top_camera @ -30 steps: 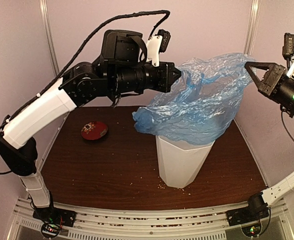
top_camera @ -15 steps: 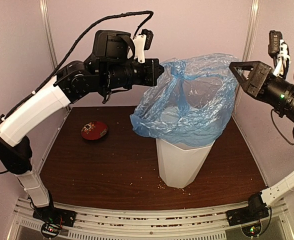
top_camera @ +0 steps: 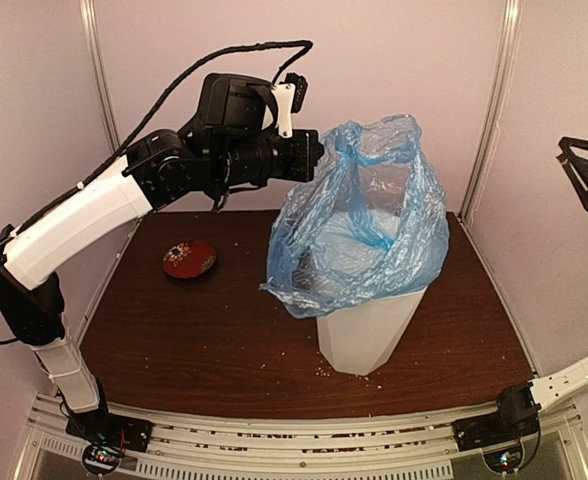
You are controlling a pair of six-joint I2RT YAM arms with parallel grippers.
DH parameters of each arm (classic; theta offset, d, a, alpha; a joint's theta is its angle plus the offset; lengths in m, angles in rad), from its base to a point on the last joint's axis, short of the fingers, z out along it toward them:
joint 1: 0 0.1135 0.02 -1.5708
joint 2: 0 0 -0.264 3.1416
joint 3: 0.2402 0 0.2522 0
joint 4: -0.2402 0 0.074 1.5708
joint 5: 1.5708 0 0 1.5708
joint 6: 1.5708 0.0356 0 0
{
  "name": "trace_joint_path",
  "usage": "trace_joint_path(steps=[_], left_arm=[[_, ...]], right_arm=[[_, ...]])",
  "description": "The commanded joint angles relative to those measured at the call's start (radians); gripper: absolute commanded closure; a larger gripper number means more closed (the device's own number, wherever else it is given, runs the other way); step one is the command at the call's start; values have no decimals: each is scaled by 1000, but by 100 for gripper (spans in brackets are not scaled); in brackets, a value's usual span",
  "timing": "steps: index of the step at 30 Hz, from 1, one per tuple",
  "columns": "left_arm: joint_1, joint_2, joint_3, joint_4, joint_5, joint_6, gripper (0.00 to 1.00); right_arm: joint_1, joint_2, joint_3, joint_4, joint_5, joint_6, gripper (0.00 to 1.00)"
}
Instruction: Put the trash bags into the trash bin
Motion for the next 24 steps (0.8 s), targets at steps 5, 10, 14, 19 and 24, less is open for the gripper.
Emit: trace_joint_path(steps=[5, 10, 14, 19, 24], left_arm=[[6, 2, -5, 79, 65, -14, 100], [6, -33, -64, 91, 83, -19, 100], [6, -50, -86, 92, 87, -16, 100], [6, -65, -91, 91, 95, -9, 100], [6, -88, -102, 94, 103, -4, 100]], right_arm=[[-4, 144, -13, -273, 354, 90, 86], [-4, 216, -56, -220, 327, 60, 98], [-24, 267, -67, -190, 338, 56, 100], [-293, 387, -18, -142, 51, -4, 100], [-622, 443, 11, -46, -227, -82, 100]])
